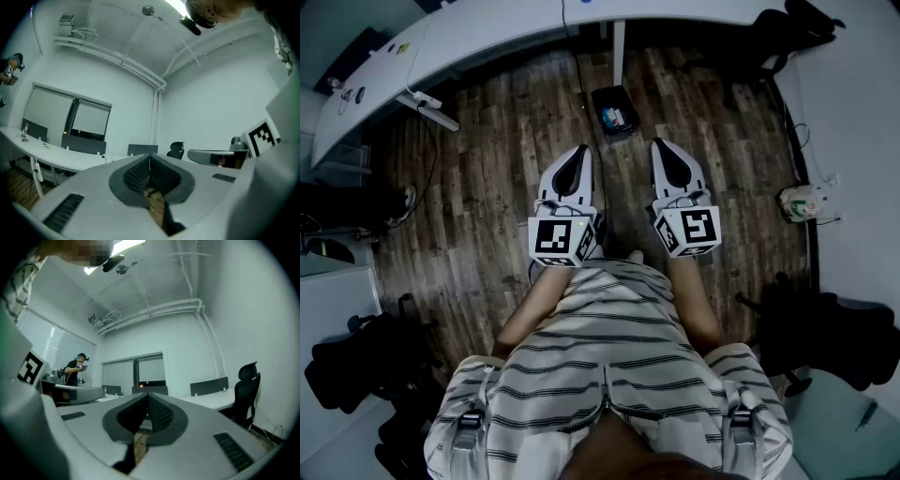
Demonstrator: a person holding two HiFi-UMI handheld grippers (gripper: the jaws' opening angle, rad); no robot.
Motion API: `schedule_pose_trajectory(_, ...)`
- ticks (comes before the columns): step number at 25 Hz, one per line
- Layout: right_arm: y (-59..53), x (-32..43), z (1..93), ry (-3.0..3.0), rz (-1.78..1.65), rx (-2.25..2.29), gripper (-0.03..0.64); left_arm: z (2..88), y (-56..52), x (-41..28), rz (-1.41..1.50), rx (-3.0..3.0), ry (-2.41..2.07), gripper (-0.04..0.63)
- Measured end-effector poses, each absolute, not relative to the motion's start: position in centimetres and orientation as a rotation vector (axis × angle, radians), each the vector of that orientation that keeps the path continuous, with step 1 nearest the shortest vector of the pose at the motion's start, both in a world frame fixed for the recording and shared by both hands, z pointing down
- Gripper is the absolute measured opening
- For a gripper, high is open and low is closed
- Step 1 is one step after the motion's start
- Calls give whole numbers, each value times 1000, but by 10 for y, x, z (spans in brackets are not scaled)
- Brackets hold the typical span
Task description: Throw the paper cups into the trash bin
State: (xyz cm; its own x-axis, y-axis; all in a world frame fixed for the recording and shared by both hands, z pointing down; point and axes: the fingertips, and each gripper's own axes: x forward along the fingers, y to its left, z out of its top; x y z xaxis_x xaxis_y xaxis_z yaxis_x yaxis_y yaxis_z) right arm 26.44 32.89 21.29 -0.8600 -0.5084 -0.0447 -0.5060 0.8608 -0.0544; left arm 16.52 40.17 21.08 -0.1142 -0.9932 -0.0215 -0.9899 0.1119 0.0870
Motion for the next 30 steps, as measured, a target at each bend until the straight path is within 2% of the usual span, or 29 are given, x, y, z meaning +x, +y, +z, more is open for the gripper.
schedule_pose_trajectory(12, 336, 258, 210, 2959, -63, -815, 17, 215, 411, 154, -122, 2054, -2300, 25)
schedule_pose_trajectory(30, 340, 206, 213, 2962, -54, -951, 17, 236, 421, 92, -139, 2032, -2232, 25)
